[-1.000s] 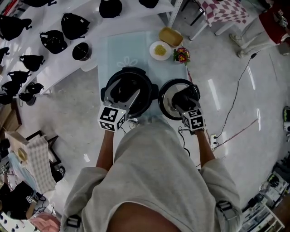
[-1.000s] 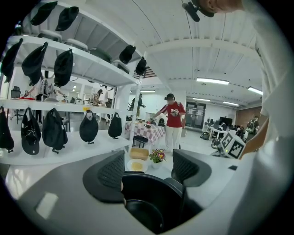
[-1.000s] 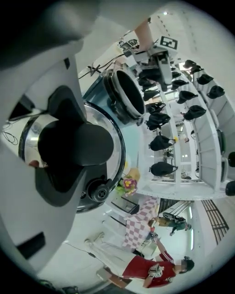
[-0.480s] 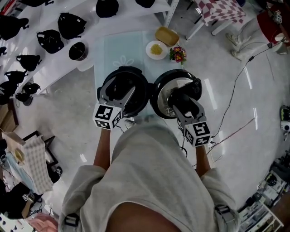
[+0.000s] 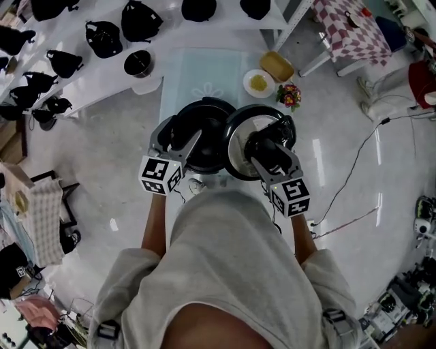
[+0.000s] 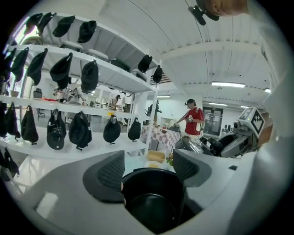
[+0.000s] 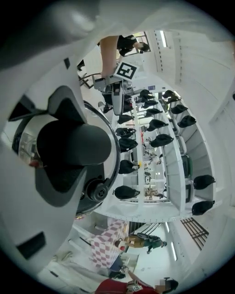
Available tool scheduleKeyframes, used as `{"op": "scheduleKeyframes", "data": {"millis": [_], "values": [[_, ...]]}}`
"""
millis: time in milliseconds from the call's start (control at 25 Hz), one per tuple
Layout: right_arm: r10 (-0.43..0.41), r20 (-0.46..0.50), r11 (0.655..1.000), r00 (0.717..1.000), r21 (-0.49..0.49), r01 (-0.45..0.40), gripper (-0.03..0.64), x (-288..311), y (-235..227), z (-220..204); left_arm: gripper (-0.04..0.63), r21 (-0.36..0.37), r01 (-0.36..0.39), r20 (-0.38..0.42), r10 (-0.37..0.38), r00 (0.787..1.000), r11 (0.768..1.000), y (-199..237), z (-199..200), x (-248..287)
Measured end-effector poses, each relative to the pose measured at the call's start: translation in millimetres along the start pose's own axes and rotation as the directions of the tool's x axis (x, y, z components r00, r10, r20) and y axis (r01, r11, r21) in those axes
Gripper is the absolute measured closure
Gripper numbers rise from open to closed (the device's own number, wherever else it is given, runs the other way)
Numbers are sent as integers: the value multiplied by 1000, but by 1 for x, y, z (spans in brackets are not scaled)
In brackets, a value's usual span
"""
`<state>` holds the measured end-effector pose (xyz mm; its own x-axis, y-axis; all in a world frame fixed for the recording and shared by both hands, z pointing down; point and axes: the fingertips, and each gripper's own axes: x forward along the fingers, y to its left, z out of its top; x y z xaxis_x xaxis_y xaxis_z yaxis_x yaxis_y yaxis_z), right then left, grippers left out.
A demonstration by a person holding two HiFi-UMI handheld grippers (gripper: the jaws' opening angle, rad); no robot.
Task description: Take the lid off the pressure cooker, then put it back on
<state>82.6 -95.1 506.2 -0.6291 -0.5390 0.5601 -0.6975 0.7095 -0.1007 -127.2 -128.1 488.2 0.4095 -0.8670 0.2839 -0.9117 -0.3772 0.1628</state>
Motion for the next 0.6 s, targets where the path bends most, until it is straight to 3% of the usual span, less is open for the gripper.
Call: {"op": "scheduleKeyframes", "data": {"millis": [280,600], "values": [[128,-35,988,991,-86,-131,345,42,36,26,267,-50,-139,25,140,990,989,38,-4,-43],[247,-102,950,964,-169,-261,345,86,74,36,267,-104,-299,44,305,951,949,74,-16,-97]]}}
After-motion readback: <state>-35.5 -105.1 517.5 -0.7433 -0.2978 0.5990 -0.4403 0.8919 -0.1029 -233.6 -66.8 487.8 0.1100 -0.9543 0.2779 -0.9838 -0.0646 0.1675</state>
